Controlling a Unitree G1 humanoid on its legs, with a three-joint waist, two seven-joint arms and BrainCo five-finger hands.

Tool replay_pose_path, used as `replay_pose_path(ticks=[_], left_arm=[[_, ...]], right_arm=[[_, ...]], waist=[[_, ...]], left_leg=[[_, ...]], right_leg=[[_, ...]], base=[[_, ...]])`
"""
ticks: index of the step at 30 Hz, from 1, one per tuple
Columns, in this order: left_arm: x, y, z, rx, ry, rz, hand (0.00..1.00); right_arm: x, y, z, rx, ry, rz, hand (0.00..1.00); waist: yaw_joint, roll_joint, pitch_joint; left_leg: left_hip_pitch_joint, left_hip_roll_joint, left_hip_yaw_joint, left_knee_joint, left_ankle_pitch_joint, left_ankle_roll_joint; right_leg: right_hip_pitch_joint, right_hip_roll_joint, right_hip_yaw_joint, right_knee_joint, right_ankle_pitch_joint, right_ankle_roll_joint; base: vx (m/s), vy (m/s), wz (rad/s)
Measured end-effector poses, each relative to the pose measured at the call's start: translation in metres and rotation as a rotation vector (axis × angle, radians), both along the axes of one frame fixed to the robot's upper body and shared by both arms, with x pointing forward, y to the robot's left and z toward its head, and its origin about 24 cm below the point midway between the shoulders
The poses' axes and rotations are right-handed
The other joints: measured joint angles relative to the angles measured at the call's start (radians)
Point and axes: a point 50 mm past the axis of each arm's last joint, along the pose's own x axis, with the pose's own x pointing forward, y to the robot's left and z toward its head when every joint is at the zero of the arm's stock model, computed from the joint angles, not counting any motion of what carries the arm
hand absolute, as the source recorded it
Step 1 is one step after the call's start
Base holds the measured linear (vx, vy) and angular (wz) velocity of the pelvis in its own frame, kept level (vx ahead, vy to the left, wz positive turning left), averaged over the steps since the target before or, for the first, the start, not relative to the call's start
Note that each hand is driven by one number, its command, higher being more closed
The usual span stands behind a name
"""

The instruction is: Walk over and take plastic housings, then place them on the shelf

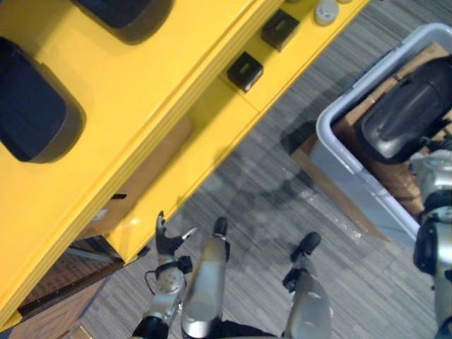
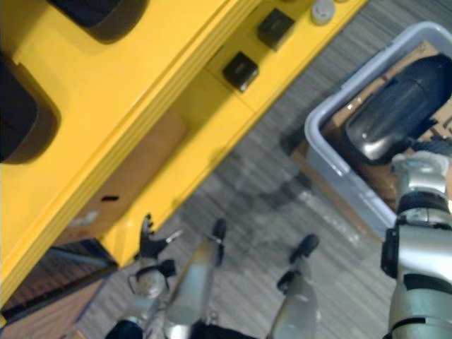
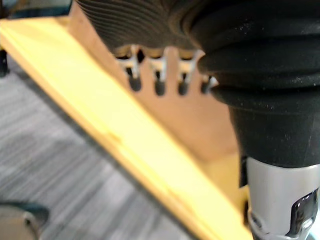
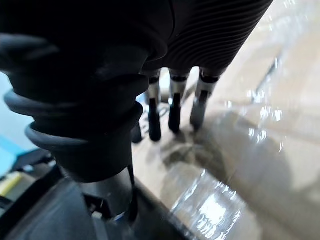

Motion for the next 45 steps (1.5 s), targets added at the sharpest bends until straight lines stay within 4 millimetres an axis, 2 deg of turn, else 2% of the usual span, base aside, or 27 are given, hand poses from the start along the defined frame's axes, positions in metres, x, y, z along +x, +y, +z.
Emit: replay_pose_path(ticks=[4,6,9,13,16,22,25,27,29,31,32,33,36,39,42,45], left_arm=[[-0.003,-0.007,-0.003,-0.005,0.008,-0.05,0.0],[-0.007,-0.002,-0.004,-0.058,0.016,-0.005,0.0],[-0.013,0.009,-0.007,-0.057,0.028,0.034,0.0],[-0.016,0.018,-0.006,-0.072,0.02,0.062,0.0],[-0.018,0.024,-0.002,-0.078,-0.016,0.042,0.0],[-0.009,0.028,0.019,-0.09,-0.154,0.034,0.0],[-0.004,0.026,0.03,-0.084,-0.213,0.023,0.0],[0.002,0.028,0.038,-0.064,-0.248,0.01,0.0],[0.012,0.035,0.052,-0.014,-0.305,-0.008,0.0],[0.017,0.038,0.061,0.005,-0.338,-0.012,0.0],[0.019,0.038,0.063,0.009,-0.347,-0.015,0.0],[0.023,0.04,0.073,0.018,-0.387,-0.022,0.0],[0.031,0.037,0.084,0.016,-0.433,-0.037,0.0],[0.035,0.035,0.092,0.015,-0.461,-0.062,0.0],[0.04,0.036,0.099,0.008,-0.489,-0.085,0.0],[0.048,0.034,0.11,-0.021,-0.529,-0.114,0.0]], right_arm=[[-0.006,-0.005,-0.002,-0.053,0.166,-0.015,1.0],[-0.014,-0.011,-0.008,-0.066,0.292,-0.025,1.0],[-0.022,-0.017,-0.014,-0.067,0.37,-0.049,1.0],[-0.028,-0.023,-0.015,-0.102,0.371,-0.068,1.0],[-0.028,-0.025,-0.016,-0.204,0.312,-0.075,1.0],[-0.028,-0.023,-0.014,-0.427,0.225,-0.116,1.0],[-0.022,-0.017,-0.006,-0.546,0.18,-0.079,1.0],[-0.014,-0.005,0.0,-0.639,0.125,-0.031,1.0],[-0.003,0.011,0.003,-0.705,0.068,0.025,1.0],[0.003,0.024,0.003,-0.749,0.043,0.065,1.0],[0.004,0.027,0.002,-0.756,0.031,0.077,1.0],[0.006,0.035,0.0,-0.782,0.005,0.099,1.0],[0.006,0.038,0.0,-0.809,-0.013,0.099,1.0],[0.009,0.048,0.004,-0.839,-0.053,0.121,1.0],[0.01,0.053,0.008,-0.871,-0.086,0.125,1.0],[0.014,0.066,0.013,-0.884,-0.162,0.139,1.0]], waist=[[0.006,0.01,-0.001],[0.014,0.02,0.0],[0.019,0.027,-0.002],[0.027,0.028,-0.003],[0.03,0.028,-0.003],[0.022,0.024,0.0],[0.007,0.014,0.005],[-0.004,-0.007,0.003],[-0.015,-0.045,0.004],[-0.022,-0.075,0.002],[-0.026,-0.081,0.002],[-0.036,-0.1,-0.001],[-0.04,-0.111,-0.001],[-0.06,-0.113,-0.001],[-0.062,-0.118,-0.003],[-0.075,-0.129,-0.008]], left_leg=[[0.0,-0.002,-0.007,-0.003,0.001,-0.001],[-0.001,-0.004,-0.016,-0.006,0.001,-0.001],[-0.001,-0.009,-0.03,-0.023,0.01,-0.003],[0.0,-0.011,-0.04,-0.037,0.019,-0.006],[-0.002,-0.012,-0.045,-0.037,0.019,-0.006],[-0.002,-0.004,-0.04,-0.035,0.018,-0.006],[-0.001,0.002,-0.036,-0.034,0.017,-0.007],[0.002,0.015,-0.027,-0.032,0.015,-0.011],[0.008,0.032,-0.02,-0.031,0.013,-0.014],[0.028,0.039,-0.003,-0.035,0.012,-0.015],[0.036,0.04,0.001,-0.036,0.011,-0.016],[0.046,0.042,0.013,-0.034,0.009,-0.016],[0.05,0.045,0.026,-0.031,0.009,-0.016],[0.055,0.054,0.03,-0.029,0.01,-0.018],[0.061,0.064,0.034,-0.038,0.013,-0.025],[0.092,0.069,0.051,-0.055,0.015,-0.027]], right_leg=[[0.006,-0.002,-0.013,0.002,-0.005,0.003],[0.009,-0.003,-0.022,0.002,-0.009,0.006],[0.012,-0.006,-0.036,0.0,-0.011,0.006],[0.019,-0.005,-0.052,-0.006,-0.012,0.006],[0.022,-0.004,-0.054,-0.009,-0.012,0.006],[0.023,0.006,-0.05,-0.019,-0.009,0.006],[0.024,0.013,-0.045,-0.023,-0.004,0.001],[0.025,0.027,-0.037,-0.037,0.006,-0.007],[0.025,0.045,-0.024,-0.045,0.01,-0.013],[0.035,0.05,-0.012,-0.055,0.017,-0.02],[0.04,0.05,-0.008,-0.057,0.018,-0.02],[0.043,0.05,0.005,-0.058,0.02,-0.023],[0.045,0.052,0.013,-0.071,0.02,-0.033],[0.047,0.061,0.016,-0.074,0.022,-0.035],[0.051,0.074,0.02,-0.088,0.041,-0.033],[0.066,0.077,0.036,-0.093,0.044,-0.031]], base=[[-0.01,0.041,0.07],[-0.01,0.055,0.1],[0.0,0.036,0.13],[-0.01,0.014,0.13],[-0.02,0.015,0.01],[-0.03,0.024,-0.03],[-0.03,0.014,-0.08],[-0.04,0.003,-0.17],[-0.05,-0.016,-0.2],[-0.03,-0.005,-0.23],[-0.06,0.037,-0.27],[-0.07,0.044,-0.21],[-0.06,0.031,-0.15],[-0.06,0.021,-0.09],[-0.01,0.007,-0.09],[0.01,0.036,-0.12]])
